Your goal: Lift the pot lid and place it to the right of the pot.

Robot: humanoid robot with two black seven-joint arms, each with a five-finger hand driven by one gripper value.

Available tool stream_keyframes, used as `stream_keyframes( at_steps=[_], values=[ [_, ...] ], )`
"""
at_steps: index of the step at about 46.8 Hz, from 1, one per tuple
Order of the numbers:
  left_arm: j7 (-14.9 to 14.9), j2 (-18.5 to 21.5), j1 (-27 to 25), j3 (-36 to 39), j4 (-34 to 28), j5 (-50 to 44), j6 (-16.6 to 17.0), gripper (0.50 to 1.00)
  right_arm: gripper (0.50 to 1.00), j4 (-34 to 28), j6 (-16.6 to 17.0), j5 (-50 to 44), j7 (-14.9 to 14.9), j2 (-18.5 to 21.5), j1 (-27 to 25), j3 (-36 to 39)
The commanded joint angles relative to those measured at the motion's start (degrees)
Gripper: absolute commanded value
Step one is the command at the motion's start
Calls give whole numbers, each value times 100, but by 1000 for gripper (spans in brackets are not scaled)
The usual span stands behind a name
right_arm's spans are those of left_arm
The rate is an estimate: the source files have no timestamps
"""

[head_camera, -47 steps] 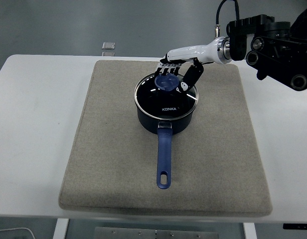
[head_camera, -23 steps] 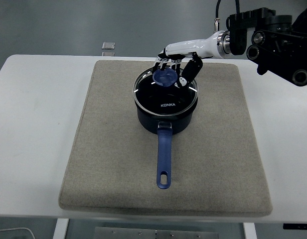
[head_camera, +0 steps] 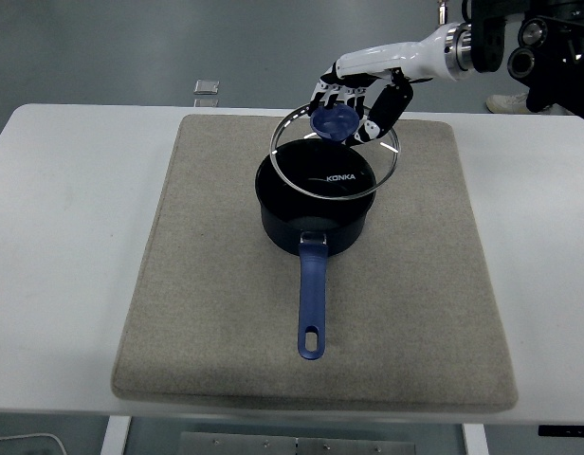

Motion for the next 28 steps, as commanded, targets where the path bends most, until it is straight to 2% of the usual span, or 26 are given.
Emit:
stream_keyframes(
  at_steps=[1,15,28],
  values=[
    [1,0,1,0,0,0,0,1000,500,92,44,-18,-1,-195,-4,-17],
    [1,0,1,0,0,0,0,1000,500,171,70,-27,-10,-907,-109,-35],
    [1,0,1,0,0,0,0,1000,500,136,-18,-71,-10,-1251,-716,26]
  ],
)
